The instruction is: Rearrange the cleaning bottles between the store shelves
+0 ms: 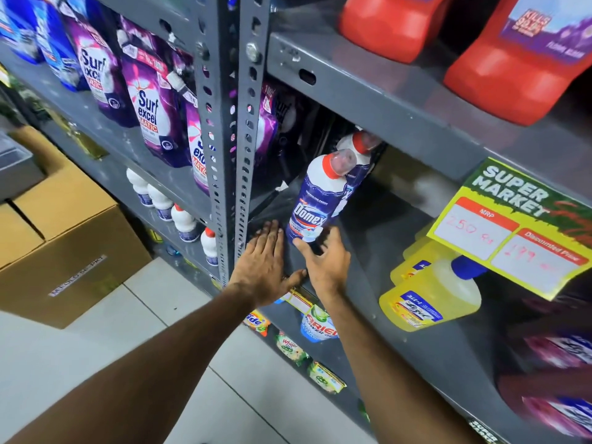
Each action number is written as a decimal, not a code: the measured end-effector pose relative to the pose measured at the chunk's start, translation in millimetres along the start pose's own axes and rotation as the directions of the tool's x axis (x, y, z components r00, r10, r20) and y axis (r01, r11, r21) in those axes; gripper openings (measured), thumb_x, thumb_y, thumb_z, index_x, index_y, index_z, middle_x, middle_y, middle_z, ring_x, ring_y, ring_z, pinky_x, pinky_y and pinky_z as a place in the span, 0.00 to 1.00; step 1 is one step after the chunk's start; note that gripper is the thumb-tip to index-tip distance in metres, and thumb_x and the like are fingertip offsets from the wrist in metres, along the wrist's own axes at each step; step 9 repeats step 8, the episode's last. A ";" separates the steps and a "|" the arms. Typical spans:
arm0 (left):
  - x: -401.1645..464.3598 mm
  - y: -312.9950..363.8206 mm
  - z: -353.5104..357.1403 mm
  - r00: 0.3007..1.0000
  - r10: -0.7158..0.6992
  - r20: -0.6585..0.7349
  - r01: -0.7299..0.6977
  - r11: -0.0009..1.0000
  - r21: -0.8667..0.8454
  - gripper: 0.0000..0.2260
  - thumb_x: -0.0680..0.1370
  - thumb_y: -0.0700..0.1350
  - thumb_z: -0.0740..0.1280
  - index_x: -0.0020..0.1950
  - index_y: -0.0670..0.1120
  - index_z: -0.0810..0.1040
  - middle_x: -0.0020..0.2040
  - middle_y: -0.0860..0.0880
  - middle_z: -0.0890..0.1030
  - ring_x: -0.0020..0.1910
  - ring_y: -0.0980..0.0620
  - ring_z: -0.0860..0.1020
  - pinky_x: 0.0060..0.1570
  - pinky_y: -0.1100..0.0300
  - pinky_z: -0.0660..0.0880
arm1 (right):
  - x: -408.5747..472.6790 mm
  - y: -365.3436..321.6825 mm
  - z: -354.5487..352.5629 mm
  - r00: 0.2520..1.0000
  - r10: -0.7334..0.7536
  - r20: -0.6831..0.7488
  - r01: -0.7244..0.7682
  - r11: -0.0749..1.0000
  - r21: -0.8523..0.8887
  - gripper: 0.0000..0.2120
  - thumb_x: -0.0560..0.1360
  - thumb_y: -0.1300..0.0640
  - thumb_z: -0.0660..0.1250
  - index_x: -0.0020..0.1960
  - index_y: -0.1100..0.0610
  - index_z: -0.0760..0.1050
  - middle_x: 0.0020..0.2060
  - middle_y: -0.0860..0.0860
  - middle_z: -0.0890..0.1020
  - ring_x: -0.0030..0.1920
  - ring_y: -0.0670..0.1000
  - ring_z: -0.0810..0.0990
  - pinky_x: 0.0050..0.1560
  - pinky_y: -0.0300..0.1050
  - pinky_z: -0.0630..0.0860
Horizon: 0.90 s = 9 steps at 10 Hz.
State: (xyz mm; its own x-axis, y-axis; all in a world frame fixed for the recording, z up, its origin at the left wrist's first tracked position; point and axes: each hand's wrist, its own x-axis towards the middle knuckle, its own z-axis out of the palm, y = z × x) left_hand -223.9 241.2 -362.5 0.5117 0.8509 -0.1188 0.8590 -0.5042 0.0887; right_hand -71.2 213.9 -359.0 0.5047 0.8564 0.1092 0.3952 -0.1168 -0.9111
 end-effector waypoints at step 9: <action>-34.2 15.7 -33.3 0.999 -0.002 -0.045 0.002 1.000 -0.013 0.43 0.83 0.68 0.38 0.84 0.35 0.41 0.86 0.35 0.41 0.86 0.41 0.41 0.83 0.49 0.36 | -62.2 -44.5 -43.1 0.993 -0.112 -0.031 0.094 0.935 -0.341 0.26 0.80 0.42 0.70 0.75 0.51 0.72 0.72 0.52 0.79 0.70 0.55 0.80 0.62 0.48 0.76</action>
